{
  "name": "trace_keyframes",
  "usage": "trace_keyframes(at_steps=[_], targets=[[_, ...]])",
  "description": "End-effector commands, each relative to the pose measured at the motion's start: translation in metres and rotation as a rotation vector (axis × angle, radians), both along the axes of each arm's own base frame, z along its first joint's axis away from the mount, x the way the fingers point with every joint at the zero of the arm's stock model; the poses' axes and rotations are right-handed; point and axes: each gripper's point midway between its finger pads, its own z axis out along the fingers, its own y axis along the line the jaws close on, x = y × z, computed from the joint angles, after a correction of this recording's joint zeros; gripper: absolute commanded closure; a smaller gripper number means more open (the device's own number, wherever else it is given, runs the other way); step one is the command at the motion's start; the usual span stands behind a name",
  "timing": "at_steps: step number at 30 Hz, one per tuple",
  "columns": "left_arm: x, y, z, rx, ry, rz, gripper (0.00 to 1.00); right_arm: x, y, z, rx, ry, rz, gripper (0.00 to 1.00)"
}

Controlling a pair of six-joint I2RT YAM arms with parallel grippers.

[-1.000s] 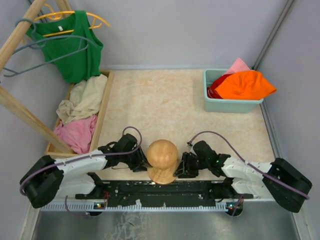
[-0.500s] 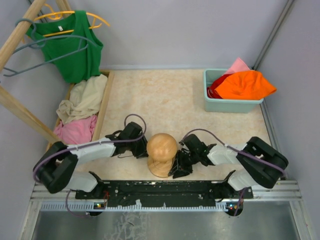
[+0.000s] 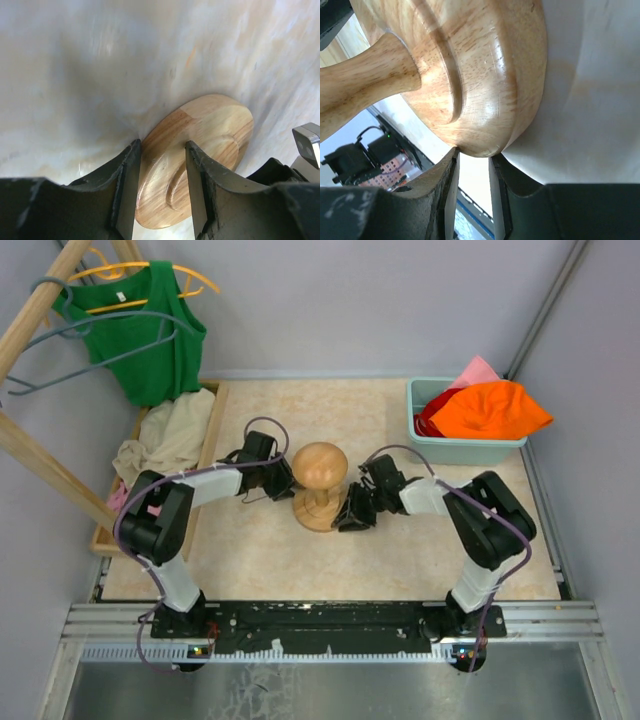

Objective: Stack the hats

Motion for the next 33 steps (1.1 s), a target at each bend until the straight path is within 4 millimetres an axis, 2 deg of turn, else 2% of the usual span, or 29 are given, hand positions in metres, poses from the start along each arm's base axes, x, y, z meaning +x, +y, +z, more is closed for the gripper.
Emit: trace_keyframes(at_steps=[1,4,8,9,12,13,15,16,17,18,22,25,27,29,32,33], targets=[[0.009,-0.016,-0.006,-0.045,0.031,-0.089,0.53,0.069,-0.004,0.011,-0.053,-0.183,-0.036,0.71],[0.011,-0.023,-0.007,-0.078,0.044,-0.103,0.54,0.077,-0.014,0.017,-0.085,-0.200,-0.026,0.71],[0.014,-0.024,-0.005,-0.089,0.037,-0.092,0.54,0.074,-0.031,0.035,-0.141,-0.231,-0.017,0.71],[0.016,-0.023,-0.002,-0.083,0.024,-0.089,0.54,0.074,-0.035,0.051,-0.142,-0.269,-0.027,0.70],[0.026,-0.017,0.009,-0.066,-0.020,-0.075,0.53,0.074,-0.051,0.083,-0.159,-0.333,-0.065,0.68],[0.029,-0.015,0.011,-0.064,-0.029,-0.070,0.53,0.075,-0.057,0.094,-0.167,-0.354,-0.076,0.65],[0.036,-0.008,0.013,-0.055,-0.034,-0.055,0.53,0.081,-0.079,0.120,-0.216,-0.415,-0.136,0.52],[0.040,-0.004,0.015,-0.048,-0.042,-0.048,0.53,0.085,-0.091,0.134,-0.236,-0.450,-0.172,0.38],[0.044,0.000,0.017,-0.038,-0.051,-0.042,0.52,0.090,-0.104,0.149,-0.248,-0.489,-0.212,0.13],[0.049,0.004,0.022,-0.026,-0.069,-0.035,0.52,0.095,-0.116,0.166,-0.248,-0.529,-0.255,0.02],[0.084,0.024,0.053,0.065,-0.209,-0.026,0.51,0.114,-0.153,0.247,-0.168,-0.803,-0.409,0.01],[0.114,0.034,0.080,0.118,-0.307,-0.054,0.50,0.125,-0.174,0.285,-0.120,-0.936,-0.497,0.01],[0.133,0.036,0.103,0.146,-0.371,-0.065,0.50,0.139,-0.191,0.296,-0.155,-0.952,-0.523,0.01],[0.146,0.034,0.119,0.167,-0.425,-0.093,0.50,0.156,-0.209,0.297,-0.286,-0.917,-0.534,0.01],[0.156,0.031,0.138,0.170,-0.477,-0.116,0.49,0.184,-0.244,0.293,-0.494,-0.846,-0.575,0.01],[0.158,0.031,0.142,0.170,-0.491,-0.120,0.49,0.197,-0.261,0.286,-0.585,-0.809,-0.609,0.01]])
